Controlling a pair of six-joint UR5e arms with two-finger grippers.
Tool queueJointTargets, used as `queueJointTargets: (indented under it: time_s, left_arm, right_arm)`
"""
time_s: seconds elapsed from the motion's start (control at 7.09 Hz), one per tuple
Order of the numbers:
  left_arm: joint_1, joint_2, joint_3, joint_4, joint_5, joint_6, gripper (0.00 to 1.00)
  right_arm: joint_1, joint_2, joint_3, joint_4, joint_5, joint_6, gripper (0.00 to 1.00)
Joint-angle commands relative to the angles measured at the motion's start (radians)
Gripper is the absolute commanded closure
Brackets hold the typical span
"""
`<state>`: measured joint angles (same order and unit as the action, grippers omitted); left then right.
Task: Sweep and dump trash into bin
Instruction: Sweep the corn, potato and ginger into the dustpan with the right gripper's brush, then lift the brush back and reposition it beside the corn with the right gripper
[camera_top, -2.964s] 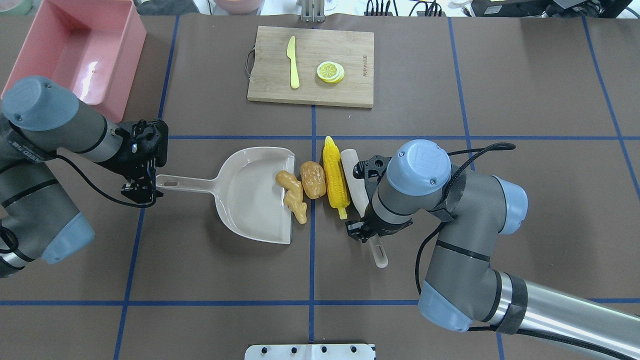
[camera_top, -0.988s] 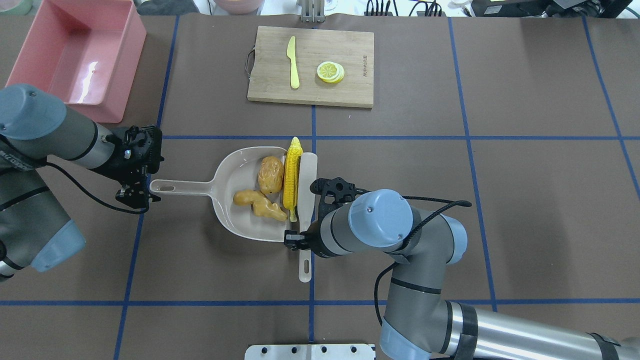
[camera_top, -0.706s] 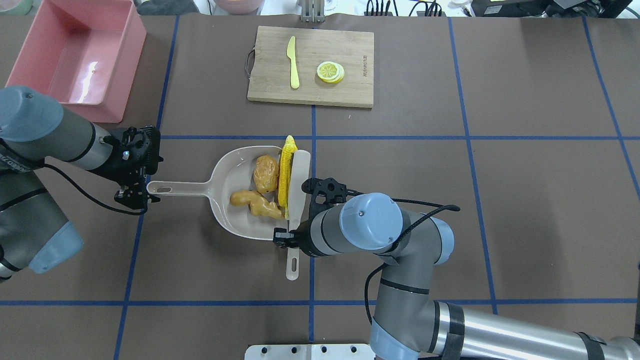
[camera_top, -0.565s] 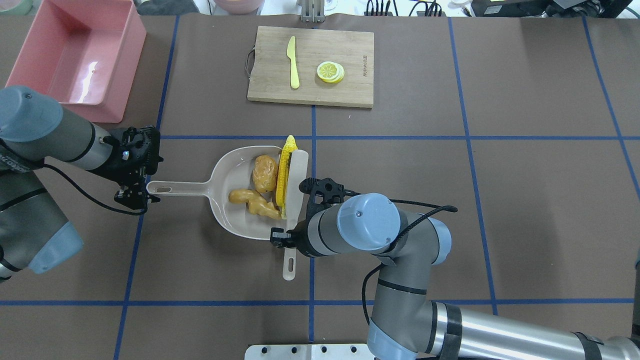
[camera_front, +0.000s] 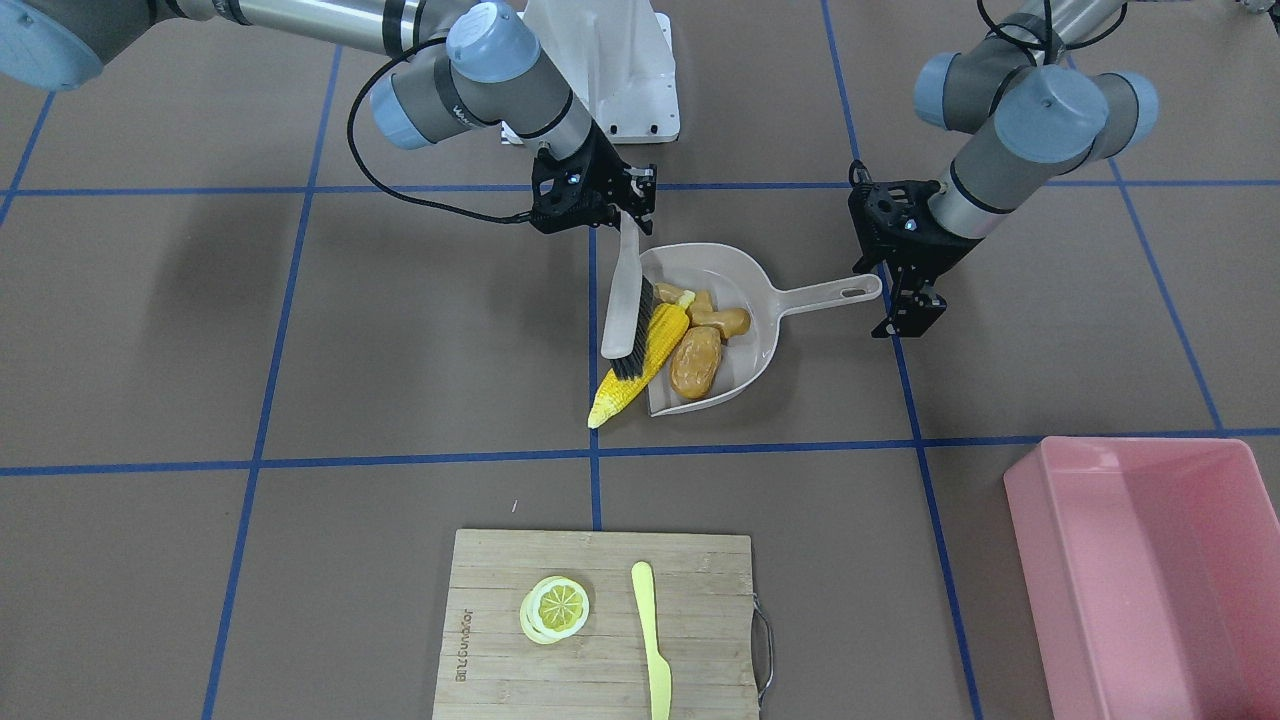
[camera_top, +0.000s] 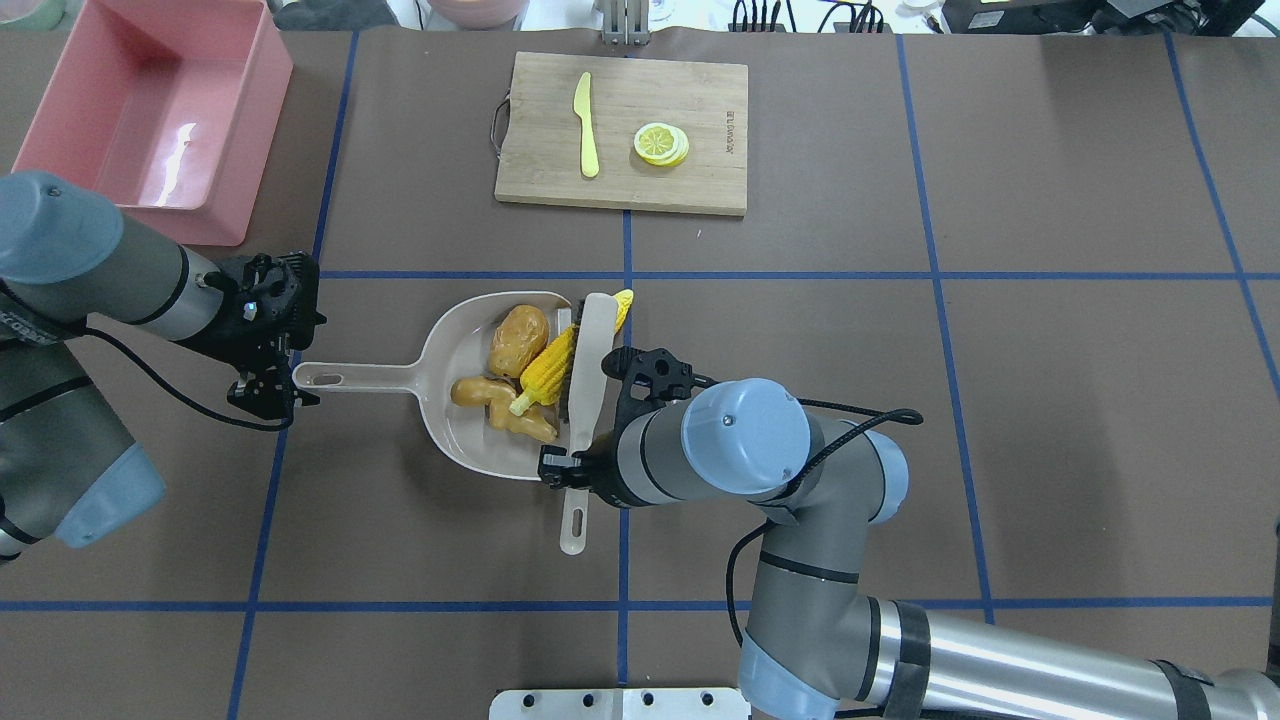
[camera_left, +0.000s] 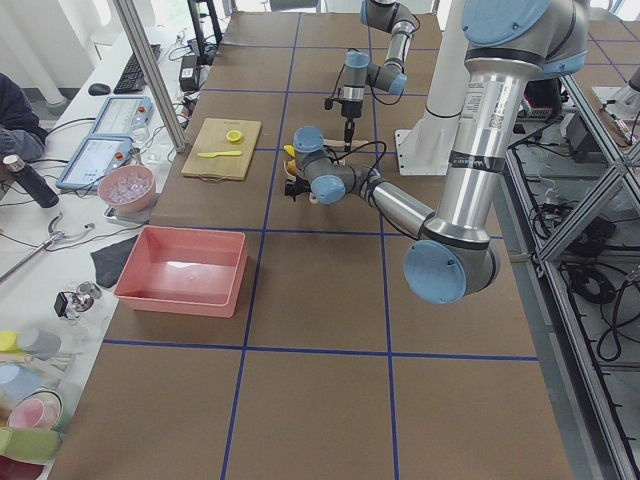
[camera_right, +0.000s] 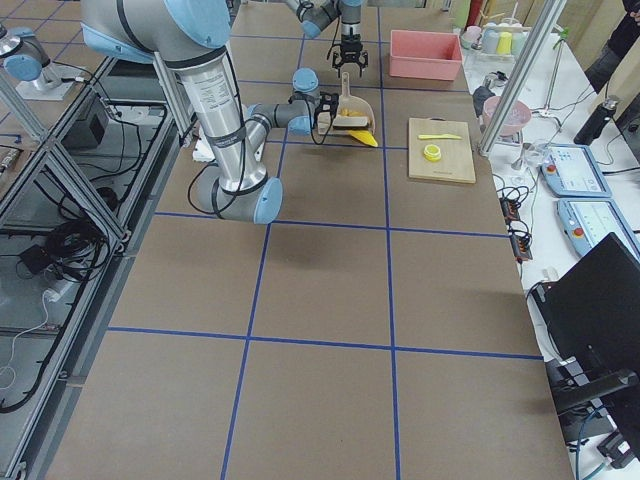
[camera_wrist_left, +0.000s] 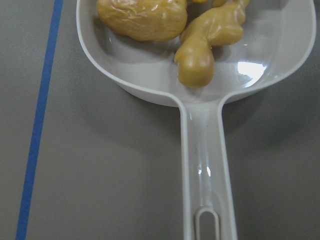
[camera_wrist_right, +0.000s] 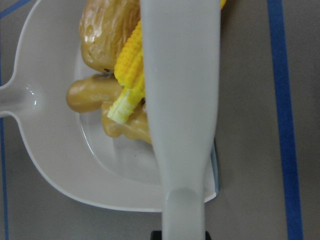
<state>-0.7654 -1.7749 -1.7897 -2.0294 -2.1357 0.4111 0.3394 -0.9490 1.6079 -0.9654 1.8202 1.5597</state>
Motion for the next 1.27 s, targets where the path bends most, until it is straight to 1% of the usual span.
queueJointTargets:
  time_s: [0.0, 0.14, 0.28, 0.42, 0.71, 0.85, 0.99, 1.13]
  left_arm:
    - [0.0, 0.0, 0.001, -0.002, 0.003, 0.001, 0.03]
    - [0.0, 0.0, 0.001, -0.003, 0.0, 0.001, 0.03]
    - [0.001, 0.0, 0.004, -0.003, 0.002, 0.005, 0.03]
    - [0.0, 0.0, 0.007, -0.003, 0.002, 0.005, 0.03]
    - [0.0, 0.002, 0.016, -0.017, -0.001, 0.003, 0.03]
    - [0.001, 0.0, 0.016, -0.014, 0.0, 0.002, 0.03]
    - [0.001, 0.0, 0.006, -0.018, -0.004, -0.044, 0.03]
    - [0.001, 0.0, 0.007, -0.017, -0.003, -0.067, 0.03]
  right_arm:
    - [0.096, -0.04, 0.058, -0.041, 0.124, -0.016, 1.0]
    - [0.133, -0.074, 0.11, -0.088, 0.192, -0.061, 1.0]
    - [0.141, -0.118, 0.153, -0.128, 0.238, -0.105, 1.0]
    - [0.17, -0.148, 0.144, -0.148, 0.263, -0.198, 1.0]
    - [0.234, -0.139, 0.155, -0.392, 0.304, -0.481, 1.0]
    - [0.236, -0.126, 0.152, -0.467, 0.303, -0.565, 1.0]
    - [0.237, -0.096, 0.127, -0.519, 0.297, -0.617, 1.0]
    - [0.237, -0.062, 0.065, -0.532, 0.295, -0.654, 1.0]
